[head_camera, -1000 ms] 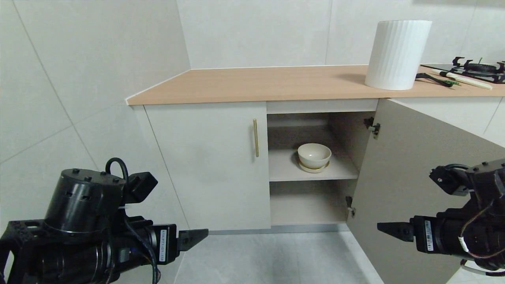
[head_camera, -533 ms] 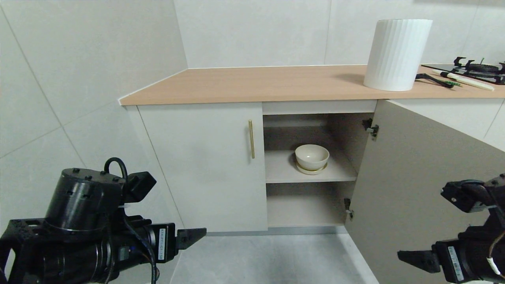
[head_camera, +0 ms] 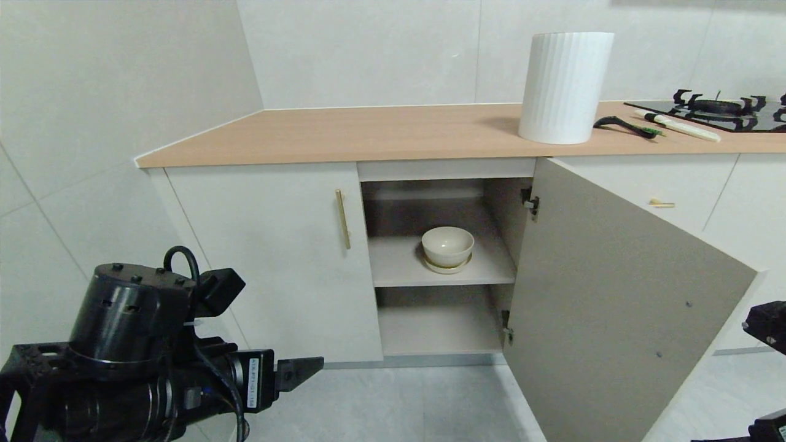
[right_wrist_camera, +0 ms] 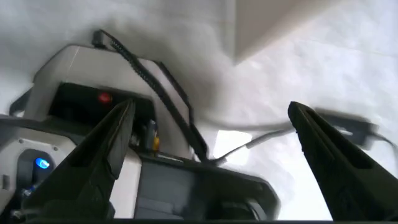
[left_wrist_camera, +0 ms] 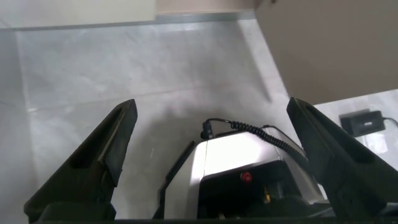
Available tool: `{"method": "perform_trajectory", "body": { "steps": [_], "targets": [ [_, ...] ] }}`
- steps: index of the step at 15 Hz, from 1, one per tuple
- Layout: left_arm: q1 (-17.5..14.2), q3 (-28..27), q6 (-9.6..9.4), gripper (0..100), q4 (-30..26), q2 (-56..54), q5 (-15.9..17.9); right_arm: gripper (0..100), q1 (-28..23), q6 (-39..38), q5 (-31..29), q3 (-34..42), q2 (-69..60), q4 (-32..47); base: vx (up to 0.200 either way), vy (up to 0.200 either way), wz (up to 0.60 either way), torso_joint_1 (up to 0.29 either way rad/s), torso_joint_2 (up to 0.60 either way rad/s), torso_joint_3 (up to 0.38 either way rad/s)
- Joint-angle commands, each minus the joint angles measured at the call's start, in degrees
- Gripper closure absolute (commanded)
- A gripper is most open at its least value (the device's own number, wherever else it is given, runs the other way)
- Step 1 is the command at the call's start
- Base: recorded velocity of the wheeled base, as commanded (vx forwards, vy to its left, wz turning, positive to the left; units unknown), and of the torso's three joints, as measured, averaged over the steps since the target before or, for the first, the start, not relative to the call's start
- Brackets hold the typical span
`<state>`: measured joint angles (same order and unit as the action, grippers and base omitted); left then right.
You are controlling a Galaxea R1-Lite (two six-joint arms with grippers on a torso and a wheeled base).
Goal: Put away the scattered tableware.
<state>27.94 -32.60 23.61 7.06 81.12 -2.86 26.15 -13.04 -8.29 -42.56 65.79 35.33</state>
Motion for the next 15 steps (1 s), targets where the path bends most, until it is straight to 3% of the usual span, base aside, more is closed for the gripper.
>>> {"method": "perform_trajectory", "body": {
  "steps": [1, 5, 11, 15],
  "targets": [
    [0.0, 0.1, 0.03, 0, 0.1, 0.1, 0.0, 0, -0.1, 0.1, -2.3, -0.9, -1.7, 2.5, 0.0, 0.0, 0.0, 0.0, 0.0, 0.0],
    [0.0, 0.1, 0.03, 0, 0.1, 0.0, 0.1, 0, -3.1, 1.4, -6.8, -2.4, -3.8, 3.4, 0.0, 0.0, 0.0, 0.0, 0.0, 0.0],
    [0.0, 0.2, 0.03, 0, 0.1, 0.1, 0.1, 0, -21.1, 7.3, -6.2, -6.6, -3.1, 2.4, 0.0, 0.0, 0.0, 0.0, 0.0, 0.0],
    [0.0, 0.2, 0.03, 0, 0.1, 0.1, 0.2, 0, -29.4, 7.6, -5.8, -6.0, 1.5, -9.8, 0.0, 0.0, 0.0, 0.0, 0.0, 0.0]
  ]
}}
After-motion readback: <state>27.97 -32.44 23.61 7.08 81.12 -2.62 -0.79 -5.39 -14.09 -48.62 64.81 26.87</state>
